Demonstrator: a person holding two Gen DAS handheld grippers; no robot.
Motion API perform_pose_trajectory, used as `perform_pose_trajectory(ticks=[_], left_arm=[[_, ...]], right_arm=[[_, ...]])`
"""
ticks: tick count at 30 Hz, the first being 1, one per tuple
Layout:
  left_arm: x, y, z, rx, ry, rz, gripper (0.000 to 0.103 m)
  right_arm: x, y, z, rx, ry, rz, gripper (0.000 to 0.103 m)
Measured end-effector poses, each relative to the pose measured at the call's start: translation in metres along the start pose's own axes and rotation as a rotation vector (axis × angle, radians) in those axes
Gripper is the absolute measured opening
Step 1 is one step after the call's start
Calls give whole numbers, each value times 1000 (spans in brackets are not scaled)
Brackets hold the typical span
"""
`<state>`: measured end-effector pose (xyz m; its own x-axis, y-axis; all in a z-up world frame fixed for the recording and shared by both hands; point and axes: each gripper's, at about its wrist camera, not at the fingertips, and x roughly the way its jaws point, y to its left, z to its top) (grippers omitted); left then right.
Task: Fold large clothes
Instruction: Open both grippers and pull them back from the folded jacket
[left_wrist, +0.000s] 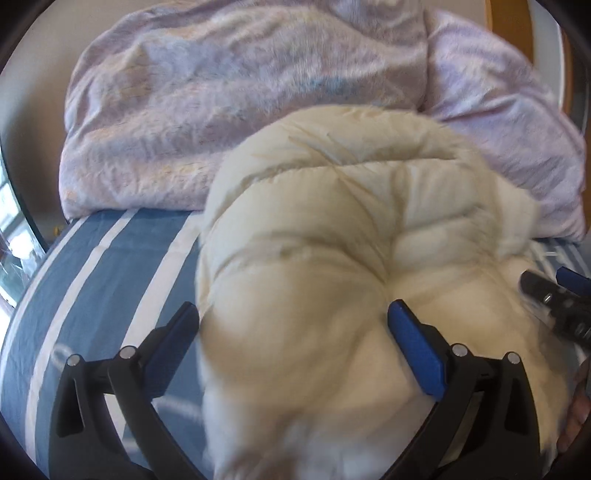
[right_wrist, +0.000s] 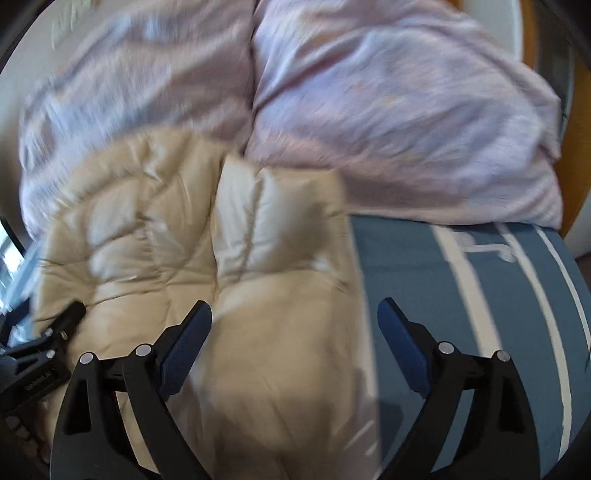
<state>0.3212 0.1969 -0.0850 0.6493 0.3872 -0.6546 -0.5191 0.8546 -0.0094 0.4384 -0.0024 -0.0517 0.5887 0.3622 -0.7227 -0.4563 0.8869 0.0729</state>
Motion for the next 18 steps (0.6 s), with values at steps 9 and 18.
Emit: perform_pose_trajectory(ticks=[9,18], left_arm=[[-116,27,-64,-23,-31,-101,101],[-192,24,-128,-36,-10,-89,101]], right_arm=[[-107,-3,-83,-9,28,101,102],[-157,3,-143,18,29,173,102]])
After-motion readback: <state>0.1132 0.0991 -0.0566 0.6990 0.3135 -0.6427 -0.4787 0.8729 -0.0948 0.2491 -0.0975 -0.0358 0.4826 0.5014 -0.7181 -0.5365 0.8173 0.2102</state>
